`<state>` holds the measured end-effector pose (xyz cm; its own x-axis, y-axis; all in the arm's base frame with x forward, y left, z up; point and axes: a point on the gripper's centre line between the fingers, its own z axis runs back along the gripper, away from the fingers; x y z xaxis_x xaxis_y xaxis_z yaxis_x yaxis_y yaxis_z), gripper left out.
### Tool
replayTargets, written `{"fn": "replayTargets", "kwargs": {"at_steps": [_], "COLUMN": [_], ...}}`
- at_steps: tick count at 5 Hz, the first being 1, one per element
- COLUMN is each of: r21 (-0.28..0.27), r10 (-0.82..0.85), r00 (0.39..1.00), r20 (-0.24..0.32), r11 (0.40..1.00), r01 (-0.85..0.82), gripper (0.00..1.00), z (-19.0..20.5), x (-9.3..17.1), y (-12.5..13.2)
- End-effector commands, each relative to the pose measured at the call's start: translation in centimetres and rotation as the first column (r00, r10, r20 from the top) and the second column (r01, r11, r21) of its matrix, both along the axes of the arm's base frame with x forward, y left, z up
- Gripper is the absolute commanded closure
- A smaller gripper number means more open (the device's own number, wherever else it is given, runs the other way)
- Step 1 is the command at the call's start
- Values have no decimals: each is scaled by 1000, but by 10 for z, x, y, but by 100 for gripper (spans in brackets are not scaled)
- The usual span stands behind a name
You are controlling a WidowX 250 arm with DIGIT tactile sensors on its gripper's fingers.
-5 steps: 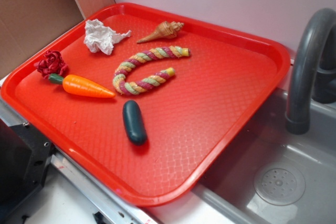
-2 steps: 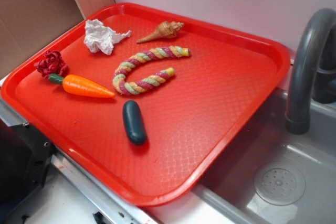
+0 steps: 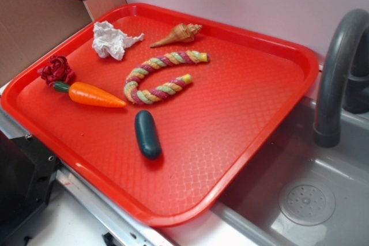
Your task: Grab the white paper.
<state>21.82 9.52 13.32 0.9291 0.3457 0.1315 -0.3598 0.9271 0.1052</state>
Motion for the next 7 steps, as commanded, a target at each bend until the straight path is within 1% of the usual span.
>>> {"fn": "replayTargets", "kwargs": {"at_steps": [1,2,3,4,5,6,7], "r21": [-46,-40,-76,-128,-226,-256,-256], "r10": [-70,-102,-189,-234,-230,-259,-272], "r00": [995,978,950,927,922,910,902], "r20": [-77,-179,-248,-294,-312,-323,-335], "r11": [997,995,982,970,960,950,948], "r01": [66,97,175,204,163,180,190], "gripper": [0,0,0,0,100,100,100], "z": [-35,-59,-75,-85,-87,-88,-87], "x": [28,40,49,51,49,48,48], "y": [27,35,33,32,36,37,36]}}
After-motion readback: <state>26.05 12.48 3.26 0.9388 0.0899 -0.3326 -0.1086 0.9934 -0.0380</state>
